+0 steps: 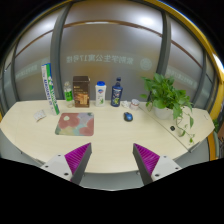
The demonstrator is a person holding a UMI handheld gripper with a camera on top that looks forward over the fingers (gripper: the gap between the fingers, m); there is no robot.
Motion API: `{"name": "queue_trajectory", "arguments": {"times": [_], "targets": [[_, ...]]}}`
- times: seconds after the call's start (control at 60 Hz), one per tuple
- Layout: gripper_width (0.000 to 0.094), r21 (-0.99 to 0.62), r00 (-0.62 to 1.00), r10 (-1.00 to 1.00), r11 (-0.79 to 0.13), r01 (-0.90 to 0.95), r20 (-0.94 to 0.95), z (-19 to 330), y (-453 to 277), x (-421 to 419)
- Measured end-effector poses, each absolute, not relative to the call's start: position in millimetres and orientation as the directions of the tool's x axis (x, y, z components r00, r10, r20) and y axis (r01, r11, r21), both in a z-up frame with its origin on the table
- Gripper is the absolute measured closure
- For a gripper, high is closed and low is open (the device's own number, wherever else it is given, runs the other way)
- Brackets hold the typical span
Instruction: Arrange mouse
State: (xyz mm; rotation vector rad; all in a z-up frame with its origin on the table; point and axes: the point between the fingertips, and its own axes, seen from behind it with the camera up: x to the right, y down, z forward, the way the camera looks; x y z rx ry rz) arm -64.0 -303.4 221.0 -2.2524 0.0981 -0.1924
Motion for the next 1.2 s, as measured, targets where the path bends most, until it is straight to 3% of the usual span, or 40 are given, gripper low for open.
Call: {"name": "queue_trajectory", "arguments": {"times": [0.167, 0.367, 0.9, 1.05, 1.117, 1.2], "targets": [[0.0082, -0.737, 0.983, -0.143, -0.676, -0.013, 0.115, 188.0, -303.0, -39.5], [0.008, -0.701, 0.976, -0.184, -0.711, -0.053, 0.113, 124.1, -265.9, 22.9], [0.0099, -0.727, 0.989, -0.139, -0.684, -0.06, 0.05, 0.9, 29.1, 125.0], [0.027, -0.728, 0.99, -0.141, -0.68, -0.089, 0.01, -12.4, 58.2, 127.0], [0.0435, -0.732, 0.991, -0.132, -0.677, -0.078, 0.017, -13.9, 62.5, 128.7], [0.048, -0.74, 0.993, -0.109, -0.671, -0.04, 0.045, -12.5, 62.2, 127.8]]}}
